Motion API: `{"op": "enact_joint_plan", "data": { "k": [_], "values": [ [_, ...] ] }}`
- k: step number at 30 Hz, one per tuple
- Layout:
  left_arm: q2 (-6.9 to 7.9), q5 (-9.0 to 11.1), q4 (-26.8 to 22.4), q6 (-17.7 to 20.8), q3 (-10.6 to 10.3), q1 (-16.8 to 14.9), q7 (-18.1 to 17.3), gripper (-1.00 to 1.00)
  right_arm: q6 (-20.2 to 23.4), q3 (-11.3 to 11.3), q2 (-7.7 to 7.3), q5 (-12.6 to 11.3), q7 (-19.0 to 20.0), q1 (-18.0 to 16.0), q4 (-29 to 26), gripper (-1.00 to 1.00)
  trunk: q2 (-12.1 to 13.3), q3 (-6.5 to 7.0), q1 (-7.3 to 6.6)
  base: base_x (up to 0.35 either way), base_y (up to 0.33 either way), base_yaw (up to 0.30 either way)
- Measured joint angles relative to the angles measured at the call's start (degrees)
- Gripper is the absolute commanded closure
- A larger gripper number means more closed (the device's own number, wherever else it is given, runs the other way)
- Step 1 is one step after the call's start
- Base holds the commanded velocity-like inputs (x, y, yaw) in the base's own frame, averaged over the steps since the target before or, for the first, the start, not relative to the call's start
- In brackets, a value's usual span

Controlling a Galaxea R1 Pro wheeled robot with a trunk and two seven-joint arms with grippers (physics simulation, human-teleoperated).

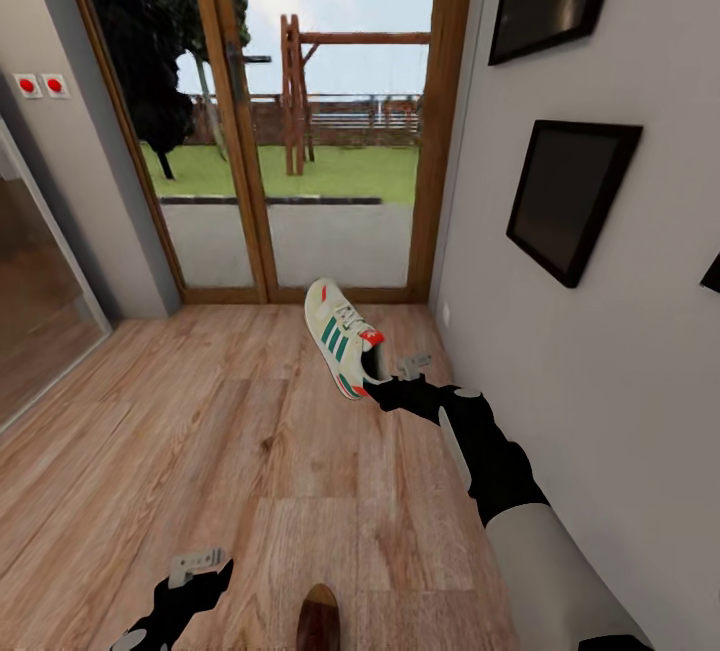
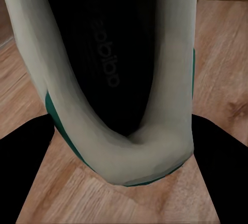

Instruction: Pick up the two gym shoes and the two sandals from the corridor floor and place them onto the hallstand (shoe rack) in the corridor, making sure they are on the rack and not on the floor. Arrange them so the two gym shoes are next to each other and the two sandals are next to each other.

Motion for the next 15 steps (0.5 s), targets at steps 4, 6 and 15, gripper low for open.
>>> {"op": "enact_joint_plan", "data": {
  "k": [4,6,15],
  "values": [
    [-0.07,0.0,0.0,0.0,0.0,0.0,0.0,-1.00,0.0,0.0,0.00,-0.1,0.0,0.0,0.0,1.00,-0.4,-0.73,0.24,0.000,0.000,-0.190],
    [-0.07,0.0,0.0,0.0,0.0,0.0,-0.1,-1.00,0.0,0.0,0.00,-0.1,0.0,0.0,0.0,1.00,-0.4,-0.84,0.24,0.000,0.000,-0.242],
    [0.01,0.0,-0.5,0.0,0.0,0.0,0.0,-1.00,0.0,0.0,0.00,-0.1,0.0,0.0,0.1,1.00,-0.4,-1.10,0.26,-0.126,0.000,-0.253]
  ]
}}
